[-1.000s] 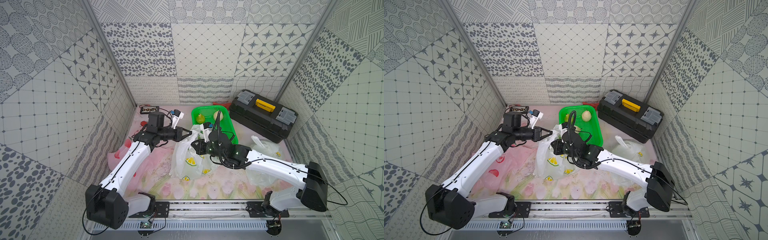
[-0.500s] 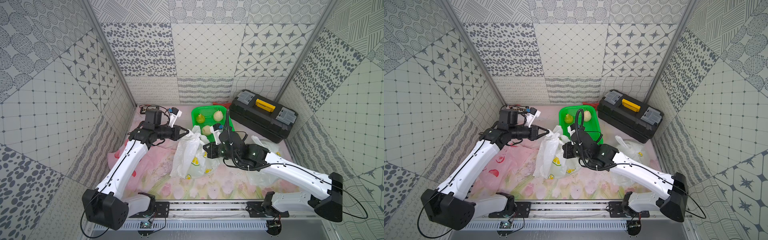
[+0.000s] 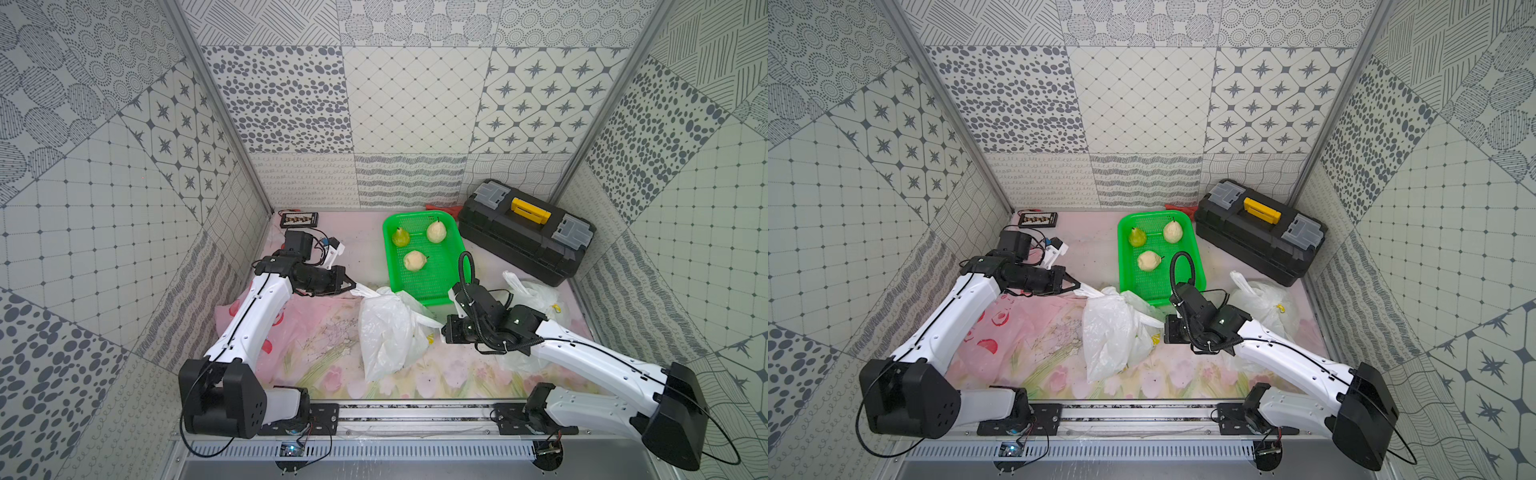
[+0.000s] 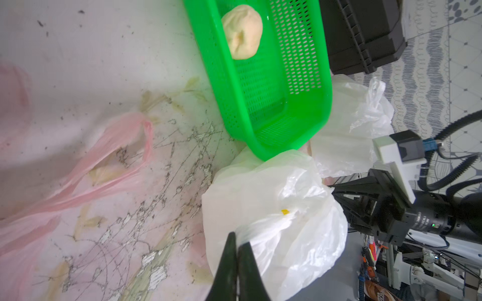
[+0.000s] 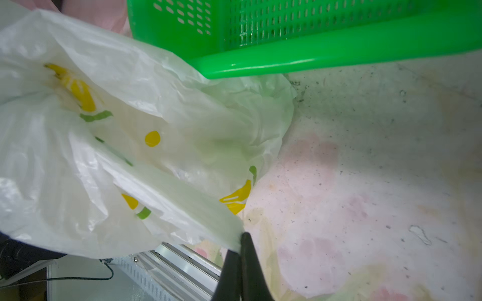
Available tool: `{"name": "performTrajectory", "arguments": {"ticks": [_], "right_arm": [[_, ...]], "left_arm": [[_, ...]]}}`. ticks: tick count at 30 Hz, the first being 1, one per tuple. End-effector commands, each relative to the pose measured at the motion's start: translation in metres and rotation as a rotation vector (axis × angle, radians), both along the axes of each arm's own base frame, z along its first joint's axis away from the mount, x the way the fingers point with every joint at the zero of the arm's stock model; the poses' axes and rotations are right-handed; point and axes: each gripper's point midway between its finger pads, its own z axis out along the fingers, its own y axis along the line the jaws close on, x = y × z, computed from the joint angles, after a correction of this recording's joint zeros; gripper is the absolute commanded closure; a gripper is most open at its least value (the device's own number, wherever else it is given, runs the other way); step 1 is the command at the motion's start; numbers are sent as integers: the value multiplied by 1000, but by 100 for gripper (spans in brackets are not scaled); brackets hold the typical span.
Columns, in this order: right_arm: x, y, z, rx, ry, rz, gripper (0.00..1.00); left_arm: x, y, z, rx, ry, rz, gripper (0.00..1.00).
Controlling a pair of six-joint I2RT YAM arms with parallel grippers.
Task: Place the pears into plastic bags & tie knots
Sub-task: Tie the plastic bag at the center of the board, then pick up the plastic bag at the center of the board, then place the plastic bag at the center of the board.
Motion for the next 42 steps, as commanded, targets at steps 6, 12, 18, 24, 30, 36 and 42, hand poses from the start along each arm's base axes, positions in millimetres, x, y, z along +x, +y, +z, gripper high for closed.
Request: {"name": "performTrajectory", "arguments": {"ticks": [6,12,18,24,30,36,42], "right_arm": [[-28,-39,-48,-192,181,-20,100],[-20,-33,-39,-180,141,7,100],[-35,39,64,26,35,312,100],[-18,91,151,185,-95,473,100],[74,139,204,357,-298,342,100],[168,167,213,427,-407,227,100],[231,194,176,376,-444,198,100]], "left_arm": [[41,60,-1,259,-114,202,100],[42,64,26,291,-200,187,100],[21,29,95,48,-263,142,100],[12,55,143,177,-323,234,100],[56,82,174,240,-419,325,100],[136,110,189,280,-483,413,100],[209,99,157,188,-503,371,100]]}}
